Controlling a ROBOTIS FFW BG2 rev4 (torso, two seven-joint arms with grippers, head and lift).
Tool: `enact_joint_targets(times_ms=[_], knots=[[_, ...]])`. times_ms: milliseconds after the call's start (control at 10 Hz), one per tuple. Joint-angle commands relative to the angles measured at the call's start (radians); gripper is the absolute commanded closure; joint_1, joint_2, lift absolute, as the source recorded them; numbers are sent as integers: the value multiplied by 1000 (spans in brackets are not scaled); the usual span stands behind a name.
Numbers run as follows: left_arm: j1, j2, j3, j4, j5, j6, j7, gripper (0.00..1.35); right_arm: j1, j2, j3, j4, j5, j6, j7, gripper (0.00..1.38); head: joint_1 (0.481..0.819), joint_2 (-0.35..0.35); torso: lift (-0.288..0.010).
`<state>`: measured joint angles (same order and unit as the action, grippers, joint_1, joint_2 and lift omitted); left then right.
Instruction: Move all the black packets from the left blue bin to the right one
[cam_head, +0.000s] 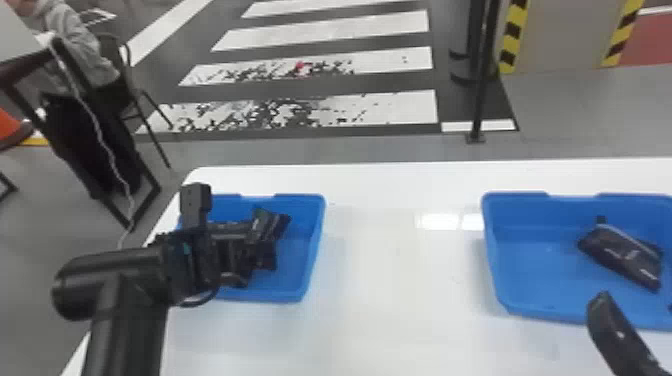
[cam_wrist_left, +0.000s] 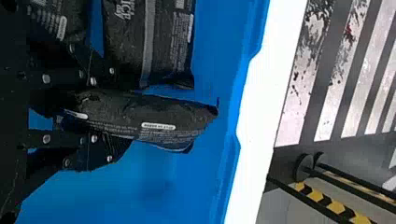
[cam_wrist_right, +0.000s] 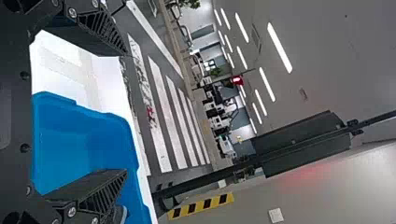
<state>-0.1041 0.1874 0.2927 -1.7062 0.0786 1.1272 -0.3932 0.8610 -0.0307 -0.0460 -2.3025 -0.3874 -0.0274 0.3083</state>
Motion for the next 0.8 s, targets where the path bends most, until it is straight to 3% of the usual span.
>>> enact_joint_targets(times_ms=[0, 200, 400, 700], knots=[[26, 3, -4, -60, 45, -20, -9, 1204, 0, 0, 0, -1, -1, 3, 0, 140, 695, 228, -154], [114, 4, 22, -224, 119, -40, -21, 1204, 0, -2, 2, -3, -3, 5, 0, 140, 695, 205, -154], [229, 3, 28, -401, 260, -57, -33, 1204, -2, -3, 8, -8, -3, 5, 2, 140, 695, 186, -154], [286, 0, -49, -462, 442, -84, -118, 1204, -41, -18, 46, 4, -67, 32, 32, 140, 695, 105, -154]])
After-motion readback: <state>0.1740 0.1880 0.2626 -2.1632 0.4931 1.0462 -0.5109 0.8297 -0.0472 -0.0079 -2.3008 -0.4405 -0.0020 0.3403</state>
